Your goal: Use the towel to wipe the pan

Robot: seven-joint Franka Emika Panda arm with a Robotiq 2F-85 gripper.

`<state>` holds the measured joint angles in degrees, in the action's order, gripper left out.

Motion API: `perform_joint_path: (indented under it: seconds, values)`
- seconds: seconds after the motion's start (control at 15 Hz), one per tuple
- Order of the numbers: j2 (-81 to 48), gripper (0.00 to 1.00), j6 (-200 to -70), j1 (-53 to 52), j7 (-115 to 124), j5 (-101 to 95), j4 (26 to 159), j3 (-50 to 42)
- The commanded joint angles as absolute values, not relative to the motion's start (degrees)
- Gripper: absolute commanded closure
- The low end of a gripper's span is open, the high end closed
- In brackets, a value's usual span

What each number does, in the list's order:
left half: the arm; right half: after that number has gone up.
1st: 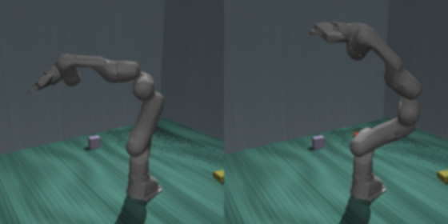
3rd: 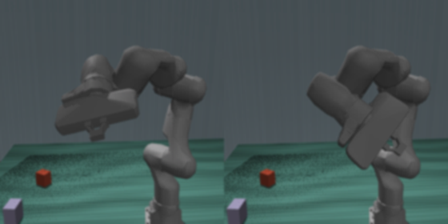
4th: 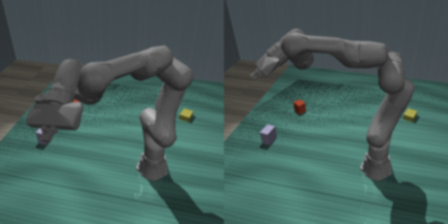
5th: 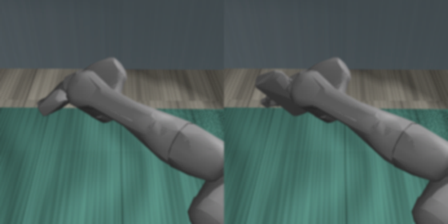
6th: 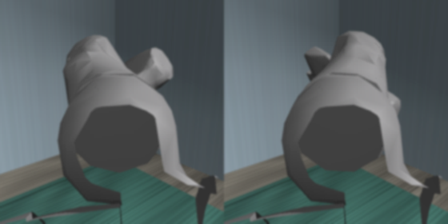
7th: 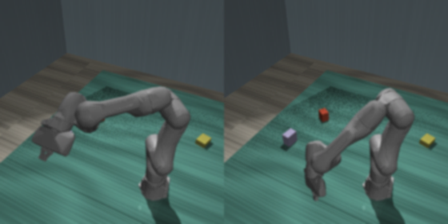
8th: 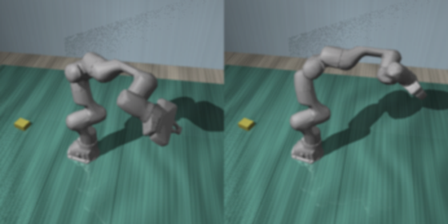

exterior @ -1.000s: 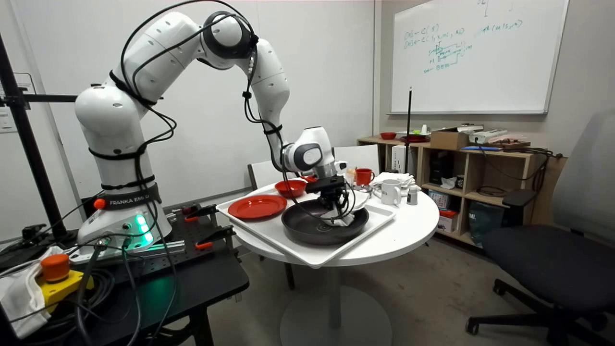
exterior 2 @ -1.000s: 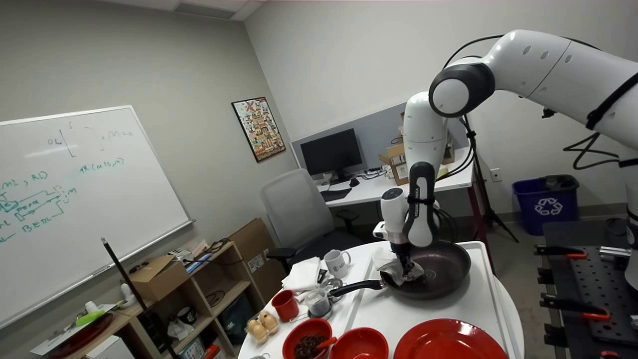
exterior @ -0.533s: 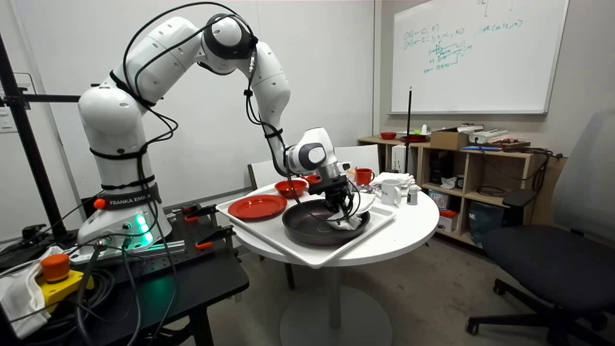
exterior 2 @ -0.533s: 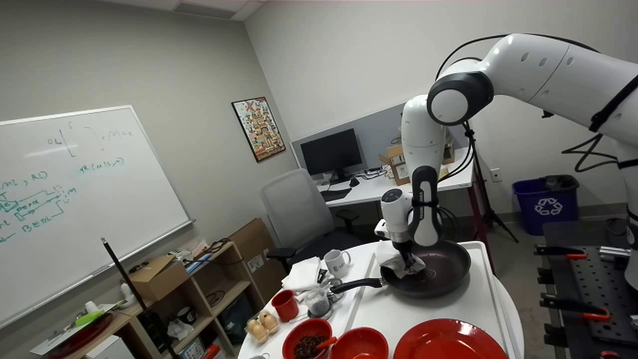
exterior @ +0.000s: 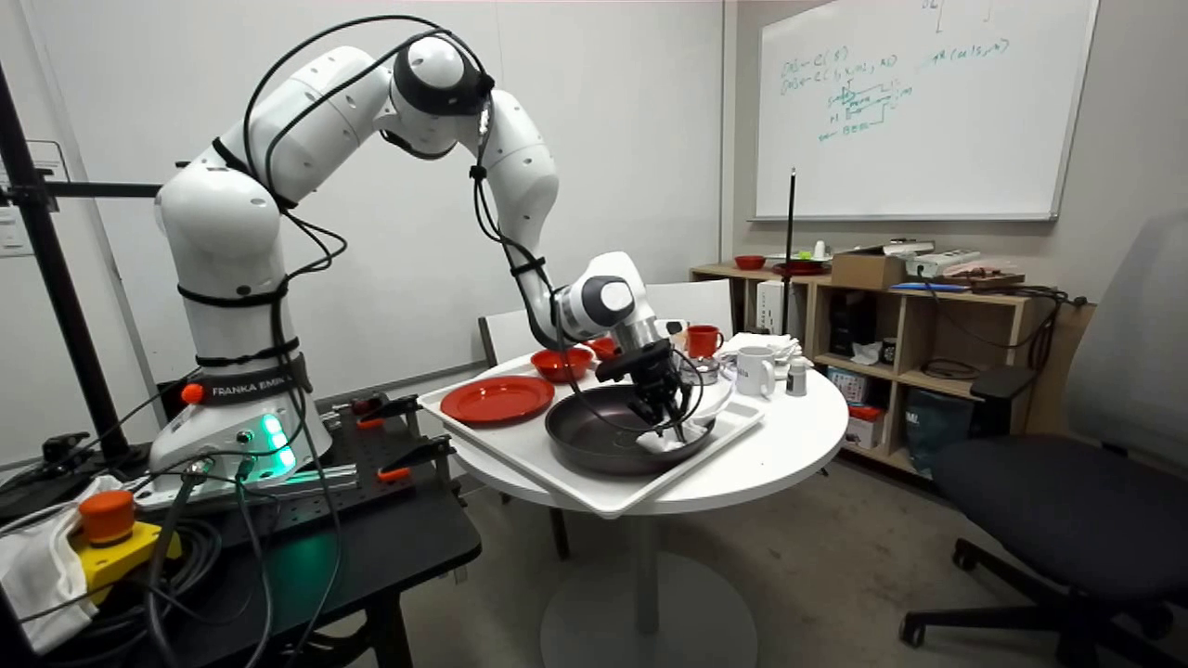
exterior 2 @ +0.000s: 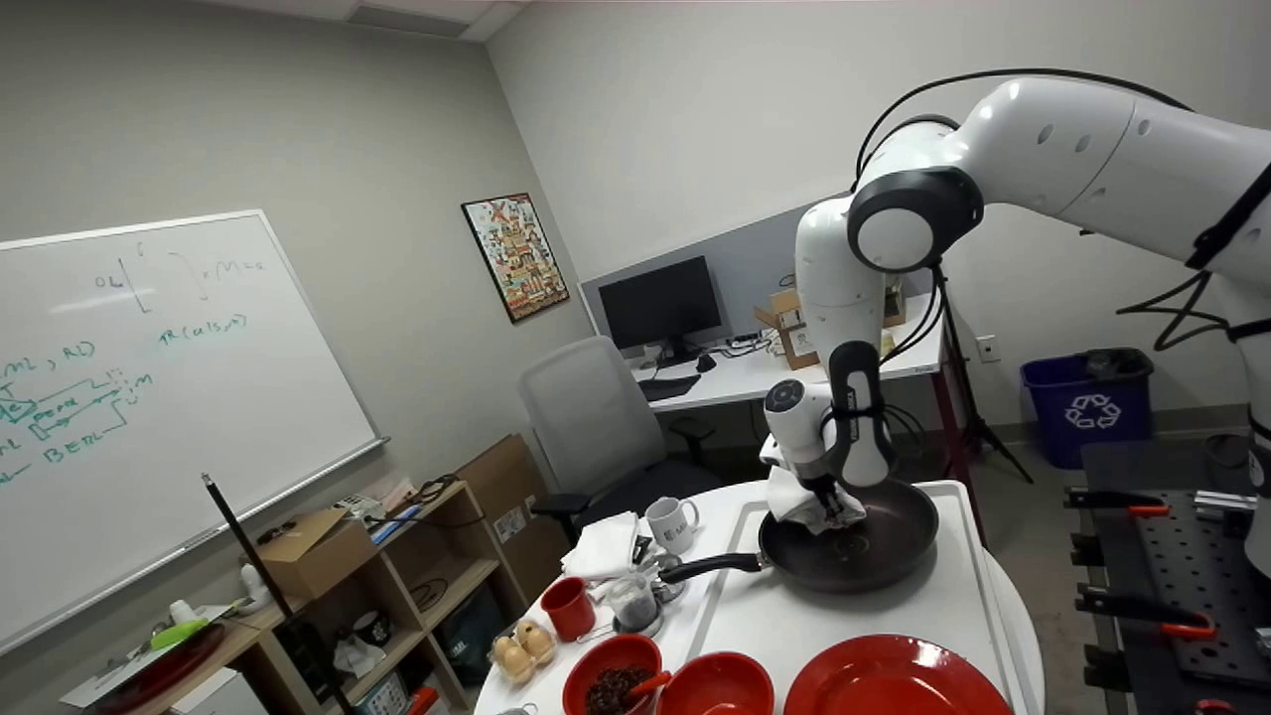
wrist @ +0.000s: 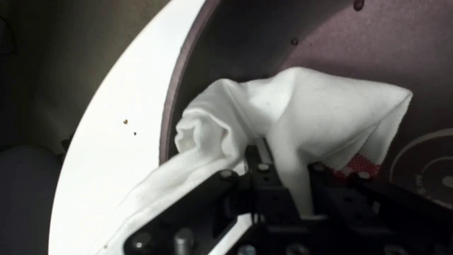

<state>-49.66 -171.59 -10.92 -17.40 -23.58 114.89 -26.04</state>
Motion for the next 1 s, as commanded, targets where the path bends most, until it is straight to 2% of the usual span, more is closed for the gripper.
perform_joint_path:
  seconds: [0.0,0.4,0.93]
  values:
    - [-52.9,0.96,-166.3,-13.6,-12.7,-26.1,115.0,-28.7]
    - [-47.7,0.96,-154.7,-10.1,-15.7,-30.2,116.5,-23.7]
    - [-42.4,0.96,-152.0,-0.3,-24.1,-32.1,118.4,-12.9]
